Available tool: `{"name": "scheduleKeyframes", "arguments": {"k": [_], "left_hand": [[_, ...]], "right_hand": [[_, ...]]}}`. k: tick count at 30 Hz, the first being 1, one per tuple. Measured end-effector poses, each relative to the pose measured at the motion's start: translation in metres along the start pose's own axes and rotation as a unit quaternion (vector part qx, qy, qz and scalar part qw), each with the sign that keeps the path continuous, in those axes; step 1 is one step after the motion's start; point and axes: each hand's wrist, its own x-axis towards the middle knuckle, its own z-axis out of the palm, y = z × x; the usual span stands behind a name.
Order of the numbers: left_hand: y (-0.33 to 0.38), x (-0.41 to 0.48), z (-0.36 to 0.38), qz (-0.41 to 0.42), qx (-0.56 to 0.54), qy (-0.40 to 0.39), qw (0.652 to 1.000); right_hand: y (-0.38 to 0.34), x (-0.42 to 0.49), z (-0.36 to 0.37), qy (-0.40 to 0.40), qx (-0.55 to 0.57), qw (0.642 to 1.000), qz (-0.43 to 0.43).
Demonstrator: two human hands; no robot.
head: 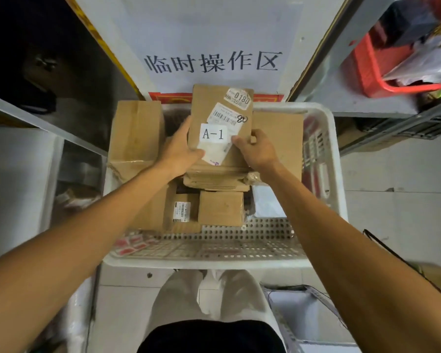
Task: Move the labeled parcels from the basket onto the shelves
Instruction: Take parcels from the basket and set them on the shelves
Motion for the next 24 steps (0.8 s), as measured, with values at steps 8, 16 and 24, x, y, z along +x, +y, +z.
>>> {"name": "scheduleKeyframes", "arguments": {"k": [8,16,24], "left_hand": [[-0.018,0.006,-0.013,-0.023,0.046,0.012,0.999],[-0.021,-0.02,-0.016,-0.009,-0.036,0.007,0.999],[0.008,-0.064,-0.072,0.041,0.048,-0.016,0.998]], "right_hand": [[-0.002,0.008,0.027,0.006,0.001,1.0,-0.012],[0.0,-0.014,0.028,0.001,0.043,0.999,-0.004],[-0.05,-0.085,0.01,-0.025,0.06,0.998,0.001]]}}
